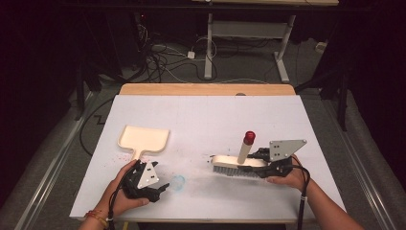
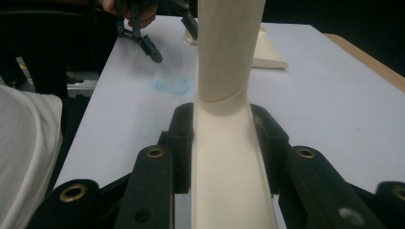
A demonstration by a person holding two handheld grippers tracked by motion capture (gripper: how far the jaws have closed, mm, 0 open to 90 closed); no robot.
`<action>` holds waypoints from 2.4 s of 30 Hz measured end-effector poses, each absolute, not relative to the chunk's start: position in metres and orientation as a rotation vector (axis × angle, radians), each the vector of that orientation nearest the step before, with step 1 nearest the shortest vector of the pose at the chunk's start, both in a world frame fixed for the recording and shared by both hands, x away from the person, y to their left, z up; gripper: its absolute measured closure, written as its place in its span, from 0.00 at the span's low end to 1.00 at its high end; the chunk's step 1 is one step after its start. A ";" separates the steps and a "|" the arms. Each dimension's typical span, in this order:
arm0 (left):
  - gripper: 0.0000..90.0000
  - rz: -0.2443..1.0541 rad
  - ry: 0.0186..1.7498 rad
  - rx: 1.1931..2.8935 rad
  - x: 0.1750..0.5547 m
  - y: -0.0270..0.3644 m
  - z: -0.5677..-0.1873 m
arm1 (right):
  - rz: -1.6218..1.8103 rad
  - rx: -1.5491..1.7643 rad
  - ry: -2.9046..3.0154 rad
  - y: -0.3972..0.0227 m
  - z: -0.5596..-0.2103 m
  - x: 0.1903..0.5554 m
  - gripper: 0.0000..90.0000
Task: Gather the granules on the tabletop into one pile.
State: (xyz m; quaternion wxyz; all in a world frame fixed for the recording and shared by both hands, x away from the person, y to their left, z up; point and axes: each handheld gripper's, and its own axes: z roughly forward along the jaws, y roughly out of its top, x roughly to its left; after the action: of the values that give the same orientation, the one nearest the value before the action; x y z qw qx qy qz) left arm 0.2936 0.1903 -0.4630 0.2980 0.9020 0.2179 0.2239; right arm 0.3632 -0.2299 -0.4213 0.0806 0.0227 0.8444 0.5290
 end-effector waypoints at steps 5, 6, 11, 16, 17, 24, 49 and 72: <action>0.22 0.603 0.581 2.393 0.292 0.191 -0.462 | 1.631 0.108 2.529 -0.234 -0.421 0.360 0.75; 0.22 0.602 0.583 2.392 0.292 0.191 -0.462 | 1.632 0.112 2.533 -0.233 -0.422 0.358 0.75; 0.22 0.604 0.580 2.392 0.293 0.192 -0.461 | 1.581 0.081 2.604 -0.222 -0.431 0.346 0.75; 0.22 0.609 0.578 2.386 0.292 0.193 -0.461 | 1.578 0.082 2.612 -0.216 -0.432 0.342 0.75; 0.22 0.612 0.582 2.385 0.292 0.193 -0.460 | 1.574 0.084 2.607 -0.216 -0.431 0.341 0.75; 0.22 0.639 0.603 2.362 0.290 0.199 -0.457 | 1.498 0.196 2.569 -0.223 -0.423 0.332 0.75; 0.22 0.665 0.616 2.324 0.295 0.200 -0.450 | 1.374 0.799 2.650 -0.319 -0.409 0.330 0.75; 0.22 0.621 0.582 2.365 0.300 0.191 -0.456 | 1.144 0.964 2.621 -0.316 -0.427 0.444 0.50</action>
State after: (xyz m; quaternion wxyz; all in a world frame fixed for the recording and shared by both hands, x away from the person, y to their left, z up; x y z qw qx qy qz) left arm 0.2997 0.1906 -0.4564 0.3089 0.8949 0.2201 0.2350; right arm 0.4437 -0.3156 -0.4270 0.0616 0.3188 0.8669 0.3783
